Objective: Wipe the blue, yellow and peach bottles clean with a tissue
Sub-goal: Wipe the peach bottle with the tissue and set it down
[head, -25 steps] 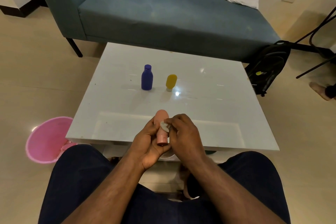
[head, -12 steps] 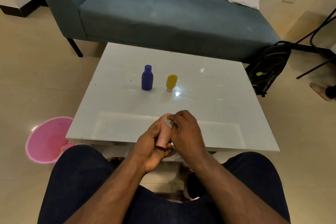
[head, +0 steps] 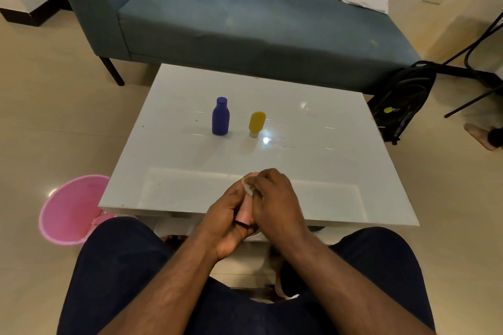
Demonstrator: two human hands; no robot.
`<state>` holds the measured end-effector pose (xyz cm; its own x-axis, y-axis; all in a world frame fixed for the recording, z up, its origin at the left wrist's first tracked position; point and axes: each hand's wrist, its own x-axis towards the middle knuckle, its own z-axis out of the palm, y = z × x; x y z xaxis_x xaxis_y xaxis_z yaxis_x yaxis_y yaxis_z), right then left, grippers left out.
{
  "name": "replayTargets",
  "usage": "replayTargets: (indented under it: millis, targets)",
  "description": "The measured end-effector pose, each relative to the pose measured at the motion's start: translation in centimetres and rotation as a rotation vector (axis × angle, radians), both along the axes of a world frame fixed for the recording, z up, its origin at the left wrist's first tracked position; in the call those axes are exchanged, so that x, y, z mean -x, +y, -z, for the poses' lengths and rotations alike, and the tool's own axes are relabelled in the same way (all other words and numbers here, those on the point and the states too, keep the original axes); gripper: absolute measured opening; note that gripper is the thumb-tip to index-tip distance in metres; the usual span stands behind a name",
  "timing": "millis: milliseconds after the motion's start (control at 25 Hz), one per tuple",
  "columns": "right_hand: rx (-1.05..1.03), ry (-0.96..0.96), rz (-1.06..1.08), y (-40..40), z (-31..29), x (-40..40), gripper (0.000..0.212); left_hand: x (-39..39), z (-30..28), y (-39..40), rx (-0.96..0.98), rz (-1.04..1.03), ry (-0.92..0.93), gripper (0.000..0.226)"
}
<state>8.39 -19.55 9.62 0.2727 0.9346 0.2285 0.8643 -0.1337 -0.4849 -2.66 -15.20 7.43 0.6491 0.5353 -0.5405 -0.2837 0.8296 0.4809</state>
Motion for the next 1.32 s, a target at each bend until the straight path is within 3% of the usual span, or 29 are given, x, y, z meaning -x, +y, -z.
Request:
replayTargets:
  millis: [120, 280, 440, 520, 720, 1040, 1320]
  targets:
    - [-0.041, 0.024, -0.03, -0.4, 0.0, -0.9, 0.025, -0.2, 0.1, 0.2, 0.021, -0.006, -0.011, 0.033]
    - [-0.02, 0.313, 0.237, 1.4, -0.8, -2.9, 0.024, -0.1, -0.2, 0.3, 0.122, -0.046, -0.031, 0.036]
    - [-0.036, 0.529, 0.266, 0.1, -1.1, -0.3, 0.016, -0.3, 0.1, 0.3, -0.01, -0.063, 0.103, 0.029]
    - [-0.064, 0.503, 0.21, -0.6, -1.1, 1.2, 0.015, -0.6, 0.0, 0.2, -0.076, -0.057, 0.182, 0.029]
    - [-0.057, 0.379, 0.217, 1.3, -0.6, -0.5, 0.02, -0.6, -0.4, -0.1, -0.023, -0.041, 0.179, 0.062]
    - [-0.031, 0.253, 0.087, -1.4, 0.2, 0.3, 0.023, -0.4, 0.7, 0.3, 0.063, -0.064, 0.226, 0.064]
    - [-0.007, 0.358, 0.183, -0.2, -0.9, -0.3, 0.021, -0.5, -0.2, 0.2, 0.074, -0.071, 0.22, 0.063]
